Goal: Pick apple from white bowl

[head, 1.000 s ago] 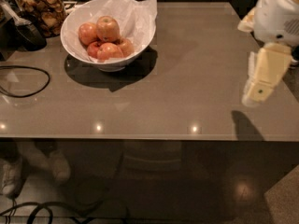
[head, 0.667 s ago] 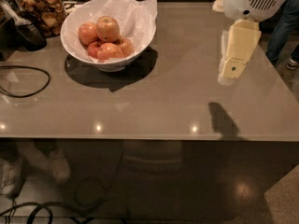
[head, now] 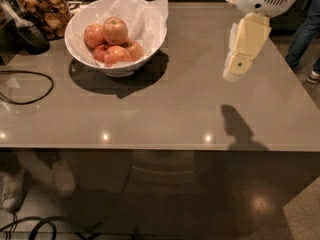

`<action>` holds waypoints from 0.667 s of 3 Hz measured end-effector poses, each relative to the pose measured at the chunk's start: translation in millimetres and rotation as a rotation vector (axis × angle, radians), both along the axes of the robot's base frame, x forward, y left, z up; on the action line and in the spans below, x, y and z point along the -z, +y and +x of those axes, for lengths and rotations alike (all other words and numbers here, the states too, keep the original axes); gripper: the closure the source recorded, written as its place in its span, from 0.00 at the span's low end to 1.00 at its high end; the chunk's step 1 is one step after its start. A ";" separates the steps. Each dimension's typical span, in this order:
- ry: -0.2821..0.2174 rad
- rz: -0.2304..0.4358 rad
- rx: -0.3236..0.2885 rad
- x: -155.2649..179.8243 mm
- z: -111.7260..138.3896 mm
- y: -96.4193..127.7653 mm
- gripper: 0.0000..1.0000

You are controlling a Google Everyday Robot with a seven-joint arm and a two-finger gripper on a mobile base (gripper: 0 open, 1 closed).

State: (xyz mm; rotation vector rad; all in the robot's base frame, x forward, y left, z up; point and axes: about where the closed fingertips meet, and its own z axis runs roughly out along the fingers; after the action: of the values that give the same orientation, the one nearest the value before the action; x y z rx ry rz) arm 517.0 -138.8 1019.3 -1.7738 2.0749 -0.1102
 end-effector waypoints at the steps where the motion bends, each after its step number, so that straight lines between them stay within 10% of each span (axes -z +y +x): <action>1: 0.027 0.109 0.011 -2.1 32.1 15.8 0.00; 2: 0.039 0.171 -0.003 -13.0 68.4 37.7 0.00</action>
Offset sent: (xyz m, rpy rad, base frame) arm 0.1096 0.0633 0.0318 0.2279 0.0860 0.0315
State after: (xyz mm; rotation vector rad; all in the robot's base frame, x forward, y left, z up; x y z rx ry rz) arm 585.4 -101.1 1032.3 -1.6881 2.0422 0.1003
